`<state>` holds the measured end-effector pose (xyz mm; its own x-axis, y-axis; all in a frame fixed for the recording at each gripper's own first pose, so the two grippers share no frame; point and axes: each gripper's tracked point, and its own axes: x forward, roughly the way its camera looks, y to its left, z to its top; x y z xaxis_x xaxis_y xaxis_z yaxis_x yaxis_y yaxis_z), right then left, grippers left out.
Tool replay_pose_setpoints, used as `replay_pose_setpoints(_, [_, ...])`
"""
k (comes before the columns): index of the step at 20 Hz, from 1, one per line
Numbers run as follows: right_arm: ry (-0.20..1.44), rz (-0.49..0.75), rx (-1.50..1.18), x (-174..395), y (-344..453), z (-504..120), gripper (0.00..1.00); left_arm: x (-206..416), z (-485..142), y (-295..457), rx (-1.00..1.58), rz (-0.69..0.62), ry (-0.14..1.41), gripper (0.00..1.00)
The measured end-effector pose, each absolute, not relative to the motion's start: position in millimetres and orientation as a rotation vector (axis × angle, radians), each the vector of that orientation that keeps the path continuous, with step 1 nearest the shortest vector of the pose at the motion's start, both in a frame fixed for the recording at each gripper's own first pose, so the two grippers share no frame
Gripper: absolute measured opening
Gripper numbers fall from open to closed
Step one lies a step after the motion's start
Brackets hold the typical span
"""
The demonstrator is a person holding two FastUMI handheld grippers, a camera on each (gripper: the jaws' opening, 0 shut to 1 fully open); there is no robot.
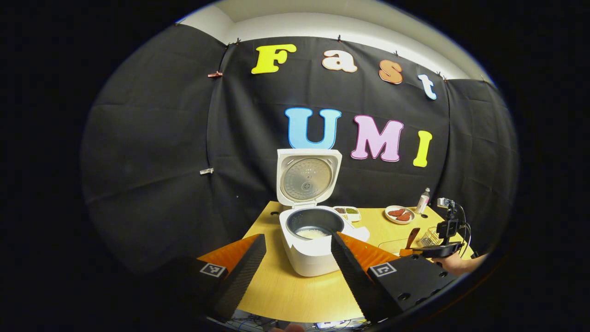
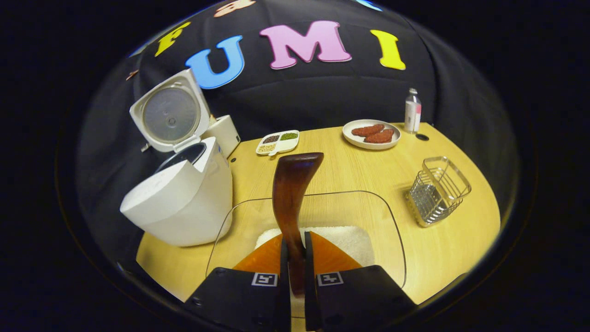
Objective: Close the left gripper, press the button to open the rice cooker; take a wooden spoon from the chopstick holder with the right hand, scoop a spoonful of rice and pour it into the rice cooker, then put the wooden spoon back into the chopstick holder.
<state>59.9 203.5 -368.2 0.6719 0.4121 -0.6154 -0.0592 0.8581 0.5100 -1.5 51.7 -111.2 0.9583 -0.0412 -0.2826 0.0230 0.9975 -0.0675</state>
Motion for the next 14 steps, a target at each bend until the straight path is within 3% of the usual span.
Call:
replay_pose_setpoints(10, [0.761,0.207,0.854,69.2,164.8,-353.6,0.16,-4.1,-109.9,48.1,-0.076,-0.023,0.293,0.97])
replay_pose_setpoints(11, [0.748,0.206,0.878,70.1,161.2,-349.1,0.12,-4.2,-109.3,47.2,-0.078,-0.023,0.292,0.98])
replay_pose_setpoints(14, [0.724,0.2,0.942,72.3,150.4,-340.4,0.16,-5.7,-107.8,43.7,-0.078,-0.026,0.287,0.98])
